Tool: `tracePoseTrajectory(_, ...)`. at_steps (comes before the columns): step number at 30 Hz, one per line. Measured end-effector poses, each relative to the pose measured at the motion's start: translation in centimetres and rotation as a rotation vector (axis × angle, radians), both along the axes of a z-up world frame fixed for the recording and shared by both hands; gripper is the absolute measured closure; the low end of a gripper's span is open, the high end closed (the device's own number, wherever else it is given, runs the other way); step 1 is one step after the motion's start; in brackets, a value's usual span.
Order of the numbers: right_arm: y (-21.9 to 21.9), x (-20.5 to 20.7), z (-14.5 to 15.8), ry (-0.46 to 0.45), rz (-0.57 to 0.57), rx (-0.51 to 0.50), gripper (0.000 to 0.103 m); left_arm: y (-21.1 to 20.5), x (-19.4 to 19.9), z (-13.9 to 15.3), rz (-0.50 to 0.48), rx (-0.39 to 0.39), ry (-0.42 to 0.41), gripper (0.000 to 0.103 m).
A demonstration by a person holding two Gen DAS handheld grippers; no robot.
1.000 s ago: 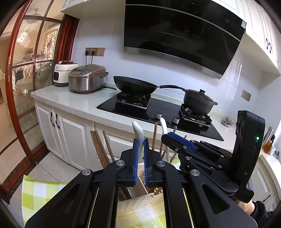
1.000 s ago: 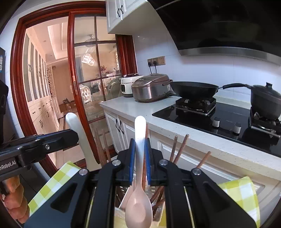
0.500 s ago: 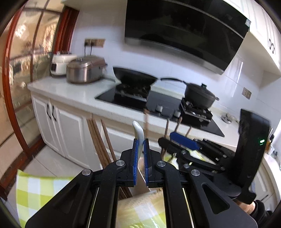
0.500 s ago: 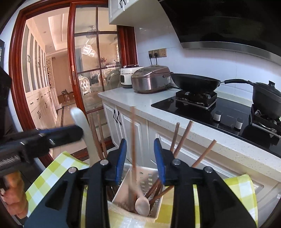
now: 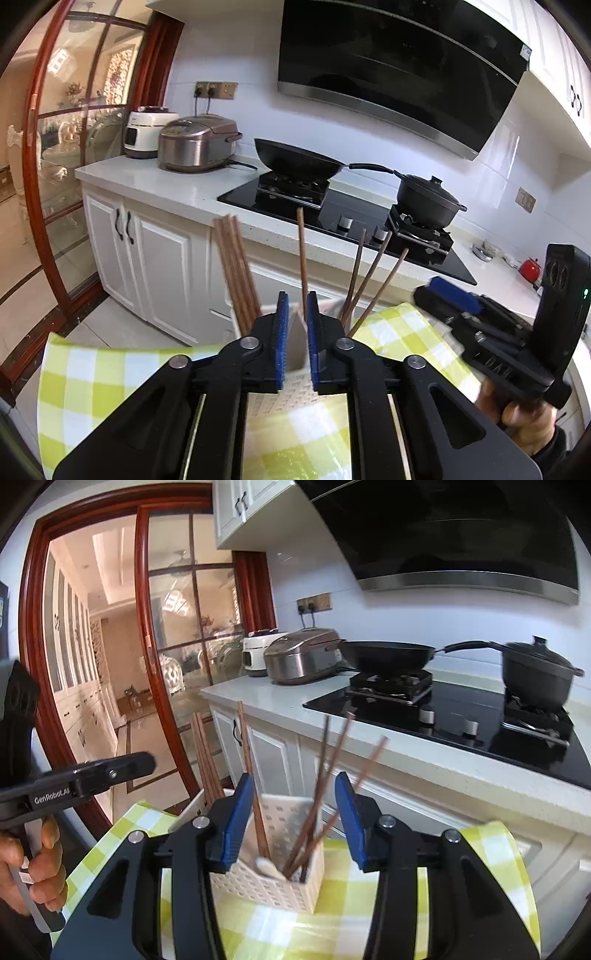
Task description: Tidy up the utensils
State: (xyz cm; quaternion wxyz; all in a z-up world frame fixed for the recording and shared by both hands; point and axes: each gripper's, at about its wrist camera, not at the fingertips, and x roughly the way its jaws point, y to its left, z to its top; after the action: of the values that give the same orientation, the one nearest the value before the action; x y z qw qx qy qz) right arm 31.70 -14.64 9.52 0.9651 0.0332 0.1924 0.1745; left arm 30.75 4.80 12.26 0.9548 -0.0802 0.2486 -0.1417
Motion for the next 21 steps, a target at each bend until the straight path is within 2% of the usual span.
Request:
tracePoseTrajectory(2, -0.4, -1.0, -0.7, 0.004, -0.003, -0.008, 0.054, 0.1, -1.2, -1.0, 0.013, 0.009, -0.012, 0.071)
tracePoseTrajectory(3, -0.7, -1.7, -1.3, 0.002, -0.016, -0.012, 0.053, 0.1, -1.9, -1.8, 0.022, 0.007, -0.018, 0.067)
tracePoseTrajectory(7, -1.3, -3.9, -3.2, 0.009, -0.019, -0.007, 0.044, -0.2, -3.9, -4.1, 0.033, 0.009, -0.026, 0.064)
tracePoseTrajectory(11, -1.6, -5.6, -5.3, 0.001, -0.031, -0.021, 0.037, -0.9, -5.6, -6.1, 0.052, 0.038, -0.05, 0.052)
tracePoseTrajectory(13, -1.6, -5.9, -6.2, 0.01, -0.018, -0.019, 0.033, -1.3, -6.3, -6.9, 0.056, 0.055, -0.062, 0.05)
tracePoseTrajectory(14, -1.7, -6.1, -6.7, 0.008, -0.018, -0.016, 0.03, -1.4, -6.6, -7.2, 0.058, 0.061, -0.069, 0.046)
tracePoseTrajectory(18, -2.1, -6.3, -7.8, 0.007, -0.016, 0.007, 0.026, -2.2, -7.4, -8.1, 0.061, 0.104, -0.093, 0.039)
tracePoseTrajectory(21, -2.2, -6.1, -8.1, 0.006, -0.023, 0.015, 0.022, -1.8, -7.5, -8.6, 0.068, 0.085, -0.092, 0.038)
